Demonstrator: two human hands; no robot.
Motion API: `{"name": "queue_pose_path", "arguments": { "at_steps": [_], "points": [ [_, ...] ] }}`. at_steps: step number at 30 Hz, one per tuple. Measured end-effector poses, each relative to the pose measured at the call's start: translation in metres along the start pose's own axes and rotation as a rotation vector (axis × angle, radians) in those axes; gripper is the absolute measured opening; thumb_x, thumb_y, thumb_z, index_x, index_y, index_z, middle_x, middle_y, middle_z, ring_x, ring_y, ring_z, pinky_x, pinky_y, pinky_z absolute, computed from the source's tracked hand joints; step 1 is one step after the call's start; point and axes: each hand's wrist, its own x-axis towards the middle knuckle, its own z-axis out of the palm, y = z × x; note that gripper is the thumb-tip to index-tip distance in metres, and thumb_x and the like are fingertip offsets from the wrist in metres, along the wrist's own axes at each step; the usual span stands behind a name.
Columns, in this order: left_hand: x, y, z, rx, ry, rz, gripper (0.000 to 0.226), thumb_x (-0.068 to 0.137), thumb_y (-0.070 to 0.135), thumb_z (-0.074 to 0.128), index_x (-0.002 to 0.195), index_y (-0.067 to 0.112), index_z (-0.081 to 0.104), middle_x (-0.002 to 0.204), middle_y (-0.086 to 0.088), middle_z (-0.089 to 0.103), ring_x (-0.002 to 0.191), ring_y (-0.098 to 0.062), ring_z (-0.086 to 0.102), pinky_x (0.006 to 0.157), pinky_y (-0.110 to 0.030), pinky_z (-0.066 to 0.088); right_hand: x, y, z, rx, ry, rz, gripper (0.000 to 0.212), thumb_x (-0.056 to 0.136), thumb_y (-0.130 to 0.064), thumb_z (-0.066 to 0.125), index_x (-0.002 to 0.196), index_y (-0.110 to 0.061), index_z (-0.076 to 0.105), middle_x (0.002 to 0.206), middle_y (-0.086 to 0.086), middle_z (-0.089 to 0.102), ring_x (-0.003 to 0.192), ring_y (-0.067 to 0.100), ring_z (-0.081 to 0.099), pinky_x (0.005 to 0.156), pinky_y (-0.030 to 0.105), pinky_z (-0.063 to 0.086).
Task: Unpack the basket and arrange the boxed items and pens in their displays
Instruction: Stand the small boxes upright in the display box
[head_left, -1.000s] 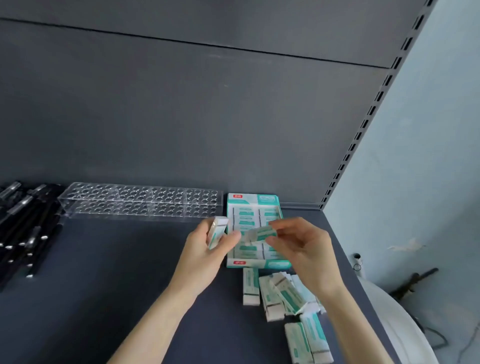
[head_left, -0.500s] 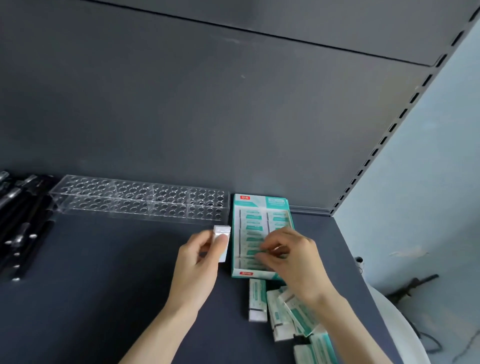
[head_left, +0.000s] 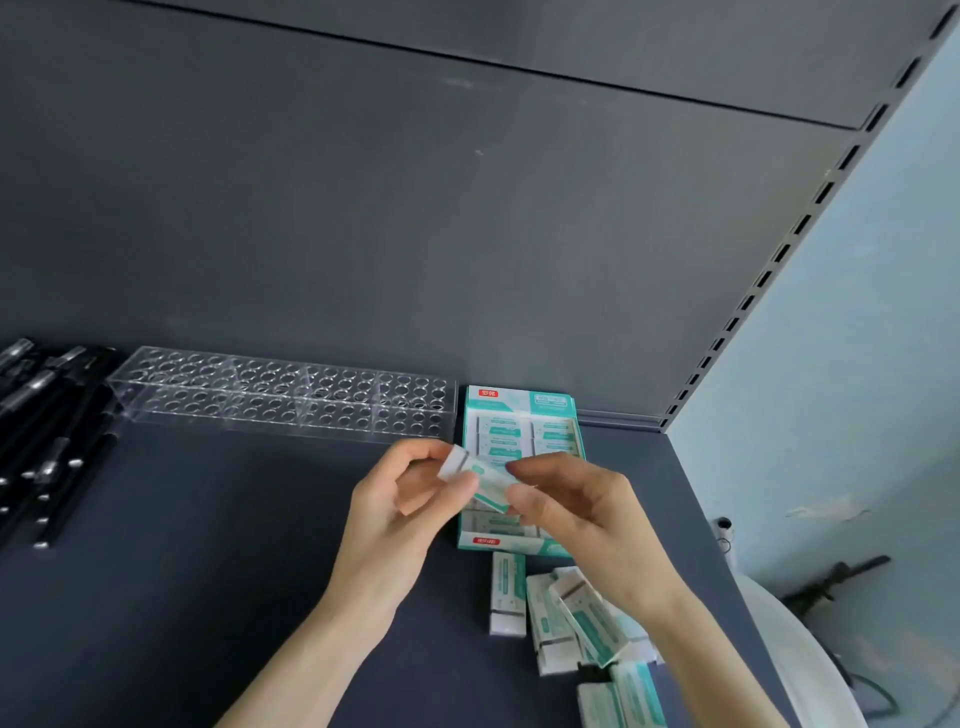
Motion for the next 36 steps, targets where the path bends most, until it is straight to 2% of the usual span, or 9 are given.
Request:
{"name": "queue_pose_path", "arguments": {
  "at_steps": [5,7,10,16,20,25,30,33,36],
  "points": [
    [-0.004,-0.005,0.004,0.119,-0.051,0.079,0.017,0.075,0.018,0.075,0.089,0.021,0.066,0.096,-0.004,0.072,0.091,-0.018,0.068,0.077,-0.025,0.053,-0.006,0.000,-0.004,0.152,0.005,-0.029,0.019,0.079,-0.024,0.066,0.089,-0.008,0.068,0.091,0.006,0.073,0.079,0.020,0.069,0.074,0.028,0.055],
    [-0.004,-0.009,0.003,0.320,-0.033,0.126,0.022,0.078,0.019,0.076,0.096,0.026,0.067,0.102,0.008,0.070,0.098,-0.010,0.063,0.084,-0.027,0.049,-0.010,0.004,-0.012,0.137,0.066,-0.033,0.009,0.080,-0.011,0.069,0.088,-0.008,0.068,0.090,0.003,0.073,0.083,0.016,0.069,0.074,0.023,0.053],
    [-0.004,-0.014,0.000,0.572,0.001,0.113,0.047,0.073,0.033,0.077,0.115,0.036,0.056,0.119,0.025,0.055,0.115,0.003,0.048,0.094,-0.013,0.036,-0.013,0.010,-0.030,-0.086,0.181,-0.068,0.019,0.078,0.003,0.070,0.085,-0.015,0.069,0.096,0.000,0.070,0.087,0.009,0.068,0.079,0.017,0.050],
    [-0.005,-0.017,0.002,0.734,-0.115,0.024,0.074,0.075,0.045,0.072,0.140,0.032,0.041,0.115,0.044,0.040,0.126,0.001,0.042,0.112,-0.039,0.029,-0.013,0.018,-0.037,-0.575,0.219,-0.135,0.017,0.075,0.001,0.074,0.085,-0.013,0.074,0.097,-0.012,0.067,0.092,0.009,0.062,0.084,-0.001,0.033],
    [-0.004,-0.018,0.001,0.725,-0.097,0.005,0.076,0.075,0.047,0.072,0.142,0.031,0.040,0.127,0.032,0.047,0.132,-0.010,0.040,0.112,-0.038,0.031,-0.008,0.021,-0.032,-0.682,0.219,-0.126,0.015,0.075,0.004,0.073,0.082,-0.009,0.075,0.094,-0.011,0.065,0.091,0.021,0.060,0.083,-0.004,0.027],
    [-0.004,-0.020,0.002,0.707,-0.079,0.029,0.075,0.075,0.043,0.073,0.141,0.029,0.042,0.130,0.022,0.054,0.128,-0.007,0.045,0.110,-0.038,0.033,-0.002,0.025,-0.029,-0.768,0.175,-0.119,0.014,0.079,0.001,0.069,0.084,-0.011,0.075,0.098,-0.011,0.066,0.090,0.011,0.050,0.080,0.016,0.040],
    [-0.004,-0.017,0.003,0.711,-0.058,0.032,0.073,0.074,0.042,0.074,0.139,0.028,0.044,0.129,0.021,0.054,0.127,-0.006,0.045,0.110,-0.039,0.033,0.002,0.029,-0.027,-0.779,0.133,-0.092,0.014,0.083,-0.005,0.067,0.090,-0.014,0.075,0.096,-0.015,0.056,0.094,0.010,0.044,0.075,0.000,0.030],
    [-0.005,-0.014,0.004,0.736,-0.068,0.046,0.067,0.075,0.041,0.075,0.135,0.031,0.047,0.128,0.024,0.050,0.124,-0.002,0.044,0.110,-0.038,0.032,-0.001,0.025,-0.029,-0.714,0.160,-0.094,0.014,0.084,-0.010,0.067,0.094,-0.017,0.075,0.103,-0.014,0.054,0.101,0.011,0.044,0.080,0.002,0.030],
    [-0.012,-0.013,0.005,0.729,-0.002,0.099,0.046,0.074,0.039,0.075,0.112,0.035,0.051,0.113,0.022,0.051,0.107,0.004,0.048,0.098,-0.022,0.037,-0.020,0.017,-0.031,-0.513,0.249,-0.139,0.012,0.080,-0.016,0.072,0.088,-0.025,0.073,0.097,-0.020,0.060,0.097,0.006,0.054,0.085,0.012,0.038]
  ]
}}
